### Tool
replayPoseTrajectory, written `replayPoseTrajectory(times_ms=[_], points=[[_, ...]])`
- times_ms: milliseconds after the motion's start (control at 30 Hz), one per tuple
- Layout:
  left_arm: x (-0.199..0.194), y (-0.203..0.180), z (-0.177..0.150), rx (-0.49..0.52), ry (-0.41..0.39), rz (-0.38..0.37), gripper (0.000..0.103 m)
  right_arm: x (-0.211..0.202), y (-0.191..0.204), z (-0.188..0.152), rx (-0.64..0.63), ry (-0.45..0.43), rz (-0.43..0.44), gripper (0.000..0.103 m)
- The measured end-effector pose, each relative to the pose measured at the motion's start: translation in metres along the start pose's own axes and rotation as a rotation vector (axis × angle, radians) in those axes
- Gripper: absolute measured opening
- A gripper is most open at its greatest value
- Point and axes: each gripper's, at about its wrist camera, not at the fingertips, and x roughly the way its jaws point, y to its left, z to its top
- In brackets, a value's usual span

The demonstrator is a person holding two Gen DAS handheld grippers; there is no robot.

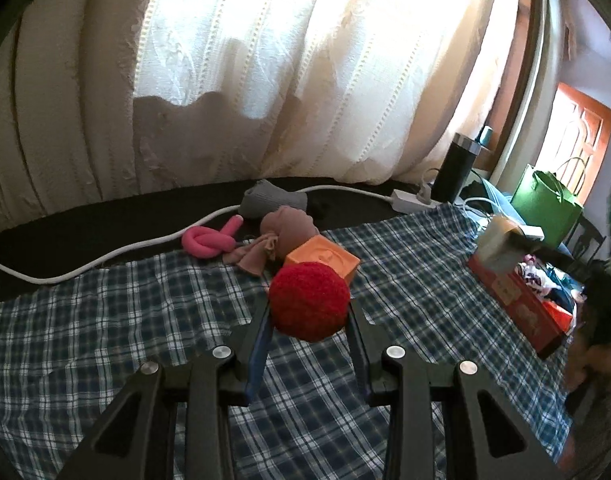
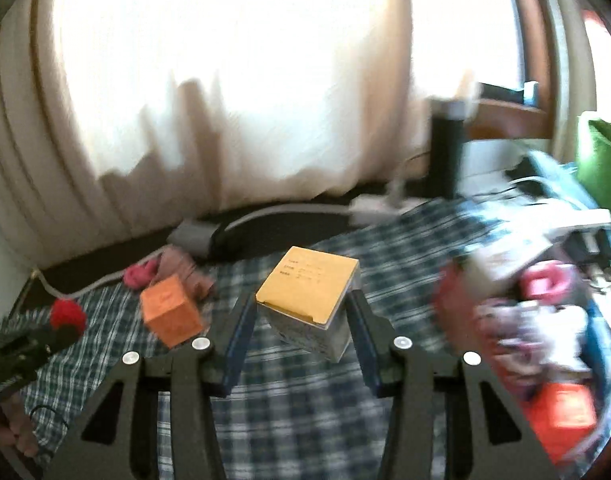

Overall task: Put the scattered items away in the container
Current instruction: 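Carry the yellow-lidded box into the tin and open the right tool while the left tool carries the ball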

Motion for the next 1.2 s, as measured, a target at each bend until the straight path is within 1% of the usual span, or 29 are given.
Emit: replayPoseTrajectory(times_ms=[133,200,267,333,533,633,667,700,767,833,1000,1167,1200], points=[[0.000,-0.010,-0.001,0.012,0.005,-0.010,0.038,-0.027,-0.053,0.008,0.068,-0.046,-0.087,0.051],[0.000,-0.017,-0.001,0.013,0.011,-0.023,0.038,-0.038,-0.081,0.014,0.114,-0.055,-0.123,0.051],[-0.002,-0.025,0.000,0.022,0.014,-0.033,0.038,-0.043,-0.108,0.018,0.158,-0.051,-0.141,0.051],[-0.004,-0.035,0.002,0.035,0.012,-0.039,0.038,-0.046,-0.132,0.021,0.192,-0.045,-0.162,0.051],[-0.006,-0.070,0.010,0.077,0.006,-0.069,0.038,-0.034,-0.180,0.020,0.246,-0.009,-0.202,0.051],[-0.004,-0.090,0.013,0.109,0.008,-0.084,0.038,-0.022,-0.199,0.018,0.260,0.020,-0.230,0.051],[-0.003,-0.097,0.014,0.120,0.009,-0.089,0.038,-0.018,-0.205,0.017,0.265,0.031,-0.232,0.041],[-0.002,-0.104,0.015,0.130,0.010,-0.094,0.038,-0.012,-0.211,0.017,0.273,0.054,-0.223,0.017],[0.001,-0.118,0.017,0.144,0.011,-0.108,0.038,0.000,-0.222,0.015,0.293,0.106,-0.195,0.017],[0.003,-0.132,0.018,0.159,0.010,-0.123,0.038,0.009,-0.231,0.012,0.297,0.127,-0.190,0.017],[0.015,-0.169,0.021,0.183,0.027,-0.179,0.038,0.009,-0.235,0.010,0.271,0.139,-0.171,0.017],[0.036,-0.214,0.025,0.217,0.049,-0.247,0.038,0.009,-0.238,0.009,0.243,0.150,-0.150,0.018],[0.042,-0.224,0.026,0.221,0.057,-0.262,0.038,0.005,-0.238,0.009,0.243,0.141,-0.144,0.018]])
